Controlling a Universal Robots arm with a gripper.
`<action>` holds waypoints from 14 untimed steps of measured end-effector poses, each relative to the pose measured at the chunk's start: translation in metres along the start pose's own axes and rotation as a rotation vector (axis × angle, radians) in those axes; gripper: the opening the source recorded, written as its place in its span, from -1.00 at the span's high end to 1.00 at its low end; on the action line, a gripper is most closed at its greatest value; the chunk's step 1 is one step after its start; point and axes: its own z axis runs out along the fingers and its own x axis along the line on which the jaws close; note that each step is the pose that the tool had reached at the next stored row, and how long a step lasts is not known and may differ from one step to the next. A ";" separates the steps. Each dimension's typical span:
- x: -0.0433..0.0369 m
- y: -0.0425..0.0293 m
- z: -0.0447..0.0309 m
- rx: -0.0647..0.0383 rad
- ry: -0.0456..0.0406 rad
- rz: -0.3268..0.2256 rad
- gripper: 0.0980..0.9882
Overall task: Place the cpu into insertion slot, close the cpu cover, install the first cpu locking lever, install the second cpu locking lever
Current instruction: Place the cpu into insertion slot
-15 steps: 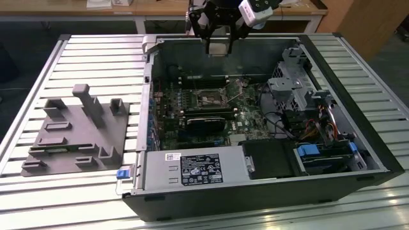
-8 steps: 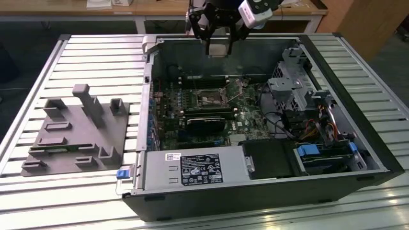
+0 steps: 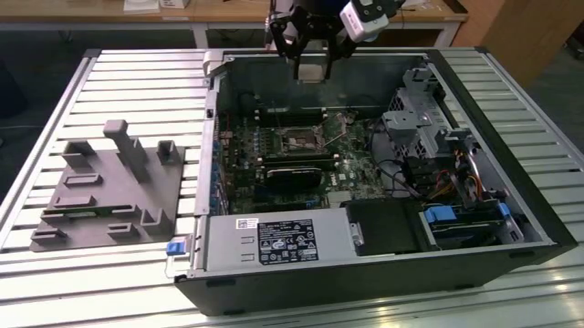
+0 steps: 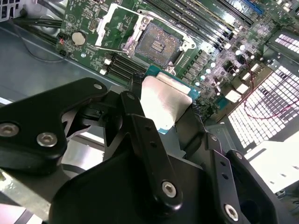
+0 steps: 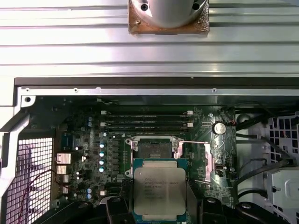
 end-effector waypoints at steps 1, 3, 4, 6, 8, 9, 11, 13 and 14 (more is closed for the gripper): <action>0.0000 0.0000 0.0002 0.000 0.0000 0.000 0.01; 0.0000 -0.0001 0.0006 0.000 0.0000 0.000 0.01; 0.0000 -0.0001 0.0008 0.000 0.0000 0.000 0.01; 0.0000 -0.0001 0.0013 0.000 0.0000 0.000 0.01; 0.0000 -0.0002 0.0017 0.000 0.0000 0.000 0.01; -0.0001 -0.0002 0.0020 0.000 -0.0001 0.000 0.01; -0.0001 -0.0002 0.0024 0.000 0.0000 0.000 0.01; -0.0001 -0.0003 0.0029 0.000 0.0000 0.000 0.01; -0.0001 -0.0003 0.0032 0.000 -0.0001 0.000 0.01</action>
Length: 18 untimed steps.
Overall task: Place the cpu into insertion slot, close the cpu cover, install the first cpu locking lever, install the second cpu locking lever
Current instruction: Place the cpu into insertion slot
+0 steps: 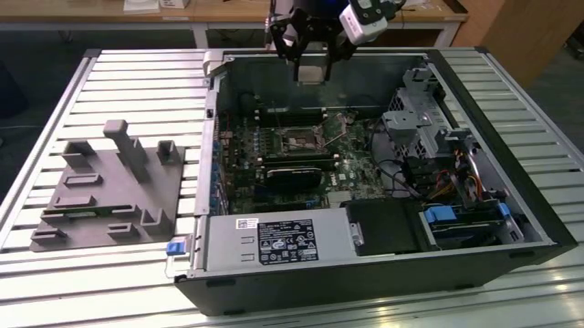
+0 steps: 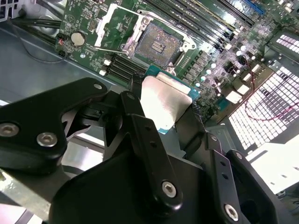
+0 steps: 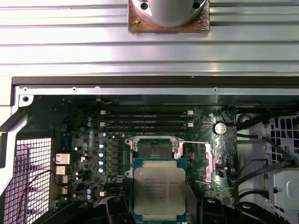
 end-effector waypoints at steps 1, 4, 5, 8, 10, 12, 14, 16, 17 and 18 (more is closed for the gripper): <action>0.0000 0.0000 0.0003 0.000 0.0000 0.000 0.01; 0.0000 -0.0001 0.0011 0.000 0.0001 0.000 0.01; 0.0000 -0.0002 0.0014 0.000 0.0000 0.000 0.01; 0.0000 -0.0002 0.0024 0.000 0.0000 0.000 0.01; 0.0000 -0.0003 0.0029 0.000 0.0000 0.000 0.01; -0.0001 -0.0004 0.0034 0.000 0.0001 0.000 0.01; -0.0001 -0.0004 0.0040 0.000 0.0001 0.000 0.01; -0.0001 -0.0005 0.0045 0.000 0.0000 0.000 0.01; -0.0001 -0.0005 0.0048 0.000 0.0000 0.000 0.01; -0.0001 -0.0005 0.0050 0.000 0.0000 0.000 0.01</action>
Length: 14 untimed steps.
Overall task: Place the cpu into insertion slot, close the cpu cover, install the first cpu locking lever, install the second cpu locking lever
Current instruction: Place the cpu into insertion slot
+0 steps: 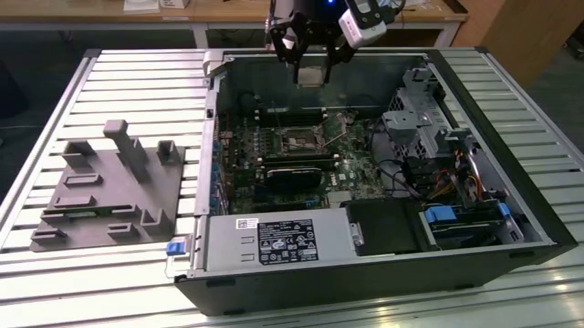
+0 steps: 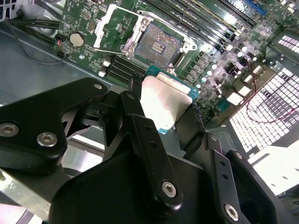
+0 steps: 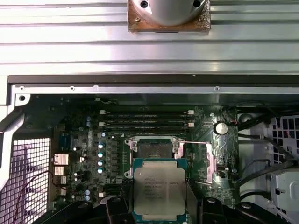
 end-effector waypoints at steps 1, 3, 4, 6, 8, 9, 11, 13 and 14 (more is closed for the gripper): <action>0.0000 0.0000 0.0002 0.000 0.0000 0.000 0.01; 0.0000 -0.0001 0.0008 0.000 0.0000 0.000 0.01; 0.0000 -0.0001 0.0010 0.000 0.0000 0.000 0.01; 0.0000 -0.0002 0.0015 0.000 0.0000 0.000 0.01; 0.0000 -0.0002 0.0021 0.000 0.0000 0.000 0.01; -0.0001 -0.0002 0.0024 0.000 0.0000 0.000 0.01; -0.0001 -0.0003 0.0030 0.000 0.0000 0.000 0.01; -0.0001 -0.0004 0.0037 0.000 0.0000 0.000 0.01; -0.0001 -0.0004 0.0040 0.000 0.0000 0.000 0.01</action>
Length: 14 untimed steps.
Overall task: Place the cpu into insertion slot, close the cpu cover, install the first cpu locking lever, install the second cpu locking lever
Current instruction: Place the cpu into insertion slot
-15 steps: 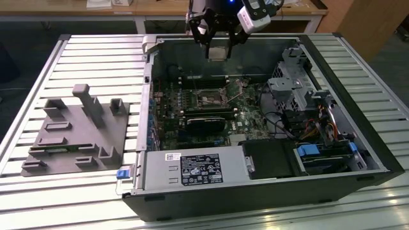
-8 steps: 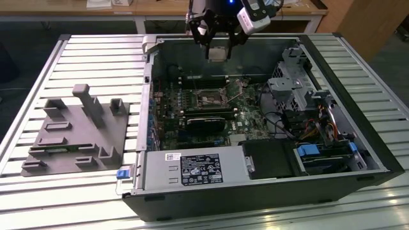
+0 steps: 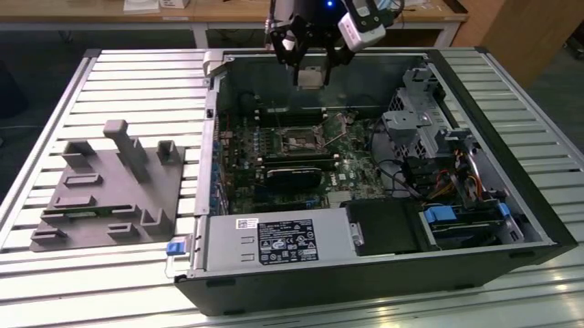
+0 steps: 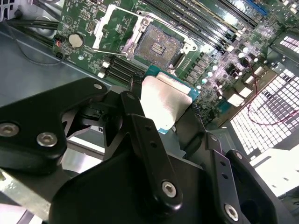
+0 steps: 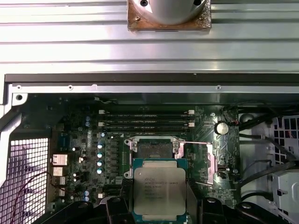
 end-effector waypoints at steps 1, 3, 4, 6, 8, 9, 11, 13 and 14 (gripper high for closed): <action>0.0000 0.0000 0.0003 0.000 0.0000 0.000 0.01; 0.0000 -0.0001 0.0010 0.000 0.0000 0.000 0.01; 0.0000 -0.0001 0.0013 0.000 -0.0001 0.000 0.01; 0.0000 -0.0002 0.0020 0.000 0.0000 0.000 0.01; -0.0001 -0.0003 0.0028 0.000 0.0000 0.000 0.01; -0.0001 -0.0003 0.0032 0.000 0.0000 0.000 0.01; -0.0001 -0.0004 0.0041 0.000 0.0000 0.000 0.01; -0.0001 -0.0005 0.0051 0.000 0.0000 0.000 0.01; -0.0001 -0.0006 0.0056 0.000 0.0000 0.000 0.01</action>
